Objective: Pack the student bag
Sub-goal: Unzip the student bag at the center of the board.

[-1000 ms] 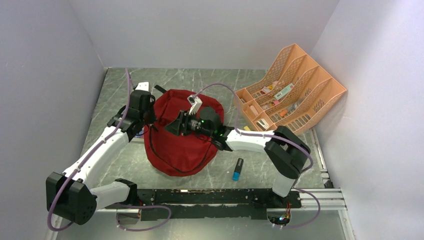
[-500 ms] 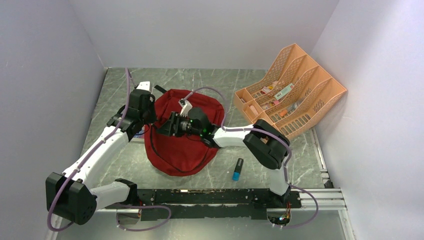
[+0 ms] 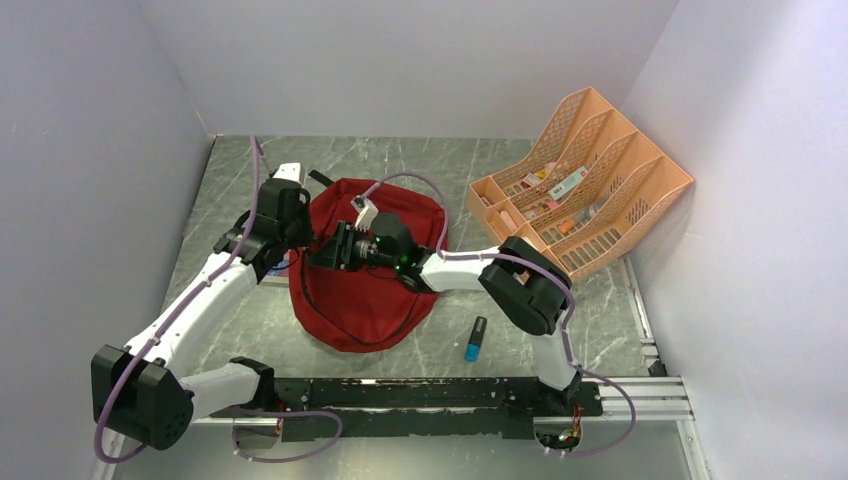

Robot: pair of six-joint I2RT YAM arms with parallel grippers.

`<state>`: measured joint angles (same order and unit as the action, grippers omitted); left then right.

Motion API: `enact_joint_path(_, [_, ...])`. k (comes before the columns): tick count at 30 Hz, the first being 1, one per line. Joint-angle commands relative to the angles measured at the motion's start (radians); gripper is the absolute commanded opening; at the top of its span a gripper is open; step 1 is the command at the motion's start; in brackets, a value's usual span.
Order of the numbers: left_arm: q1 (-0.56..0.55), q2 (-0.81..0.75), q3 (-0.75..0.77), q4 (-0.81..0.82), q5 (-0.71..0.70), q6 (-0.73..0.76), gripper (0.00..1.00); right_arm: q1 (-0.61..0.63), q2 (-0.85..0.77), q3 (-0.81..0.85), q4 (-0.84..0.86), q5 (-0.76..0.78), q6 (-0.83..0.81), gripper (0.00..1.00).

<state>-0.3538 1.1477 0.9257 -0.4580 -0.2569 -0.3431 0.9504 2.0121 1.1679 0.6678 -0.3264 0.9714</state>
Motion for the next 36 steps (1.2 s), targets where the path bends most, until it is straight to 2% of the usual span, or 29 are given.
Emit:
enact_joint_path(1, [0.009,-0.028,0.006,0.051,0.026,-0.002,0.05,-0.001,0.022,0.040,0.015,-0.004,-0.002,0.50])
enact_joint_path(8, [0.009,-0.034,-0.002,0.056,0.029,-0.008,0.05,-0.002,0.030,0.075,-0.021,0.010,-0.037,0.49])
enact_joint_path(13, [0.009,-0.032,-0.002,0.055,0.030,-0.008,0.05,-0.003,0.037,0.086,-0.034,0.012,-0.048,0.43])
enact_joint_path(25, [0.009,-0.036,-0.004,0.053,0.020,-0.007,0.05,-0.007,0.035,0.072,-0.009,-0.018,-0.072,0.00])
enact_joint_path(36, [0.019,0.056,0.020,0.093,-0.009,0.000,0.05,0.017,-0.042,0.004,0.024,-0.135,-0.162,0.00])
